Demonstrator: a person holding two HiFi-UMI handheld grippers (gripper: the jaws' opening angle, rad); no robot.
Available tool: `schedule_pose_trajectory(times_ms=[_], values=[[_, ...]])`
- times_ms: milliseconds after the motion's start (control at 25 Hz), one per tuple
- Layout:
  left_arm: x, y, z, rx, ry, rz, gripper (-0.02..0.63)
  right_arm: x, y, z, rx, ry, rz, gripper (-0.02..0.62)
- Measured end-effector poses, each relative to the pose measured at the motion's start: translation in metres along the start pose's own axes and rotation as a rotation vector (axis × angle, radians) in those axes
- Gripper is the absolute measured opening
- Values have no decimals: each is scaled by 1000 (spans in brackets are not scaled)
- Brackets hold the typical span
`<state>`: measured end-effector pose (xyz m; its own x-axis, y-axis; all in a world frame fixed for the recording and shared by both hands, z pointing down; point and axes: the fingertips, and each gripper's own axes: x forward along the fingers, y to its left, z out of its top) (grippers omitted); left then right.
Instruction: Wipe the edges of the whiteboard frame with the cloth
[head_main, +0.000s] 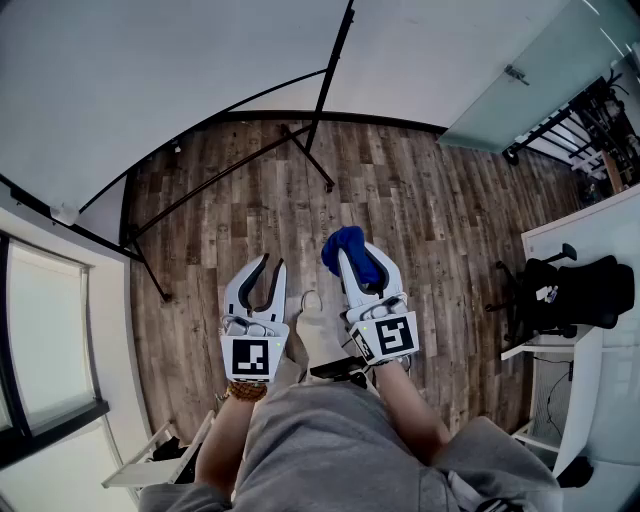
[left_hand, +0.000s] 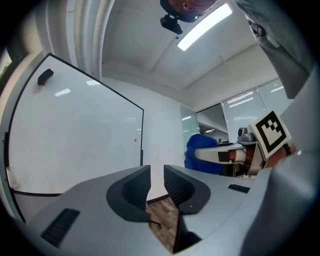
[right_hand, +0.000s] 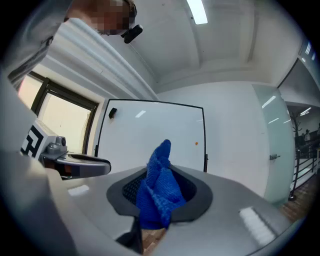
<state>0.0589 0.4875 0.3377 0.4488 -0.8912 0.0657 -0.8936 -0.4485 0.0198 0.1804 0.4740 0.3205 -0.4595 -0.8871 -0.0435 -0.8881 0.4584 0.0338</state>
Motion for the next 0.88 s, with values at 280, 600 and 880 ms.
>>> schedule_pose_trajectory(times_ms=[280,600,880], values=[[73,-7,-3,39,12,6,84,40,-63,-6,96,-25,63,103],[182,-19,-12,43,80,12,81,96,-170,-19,190,-38,80,103],[257,-29,-18,41,118,5,77,136,-232,-38,237,-30,105,103]])
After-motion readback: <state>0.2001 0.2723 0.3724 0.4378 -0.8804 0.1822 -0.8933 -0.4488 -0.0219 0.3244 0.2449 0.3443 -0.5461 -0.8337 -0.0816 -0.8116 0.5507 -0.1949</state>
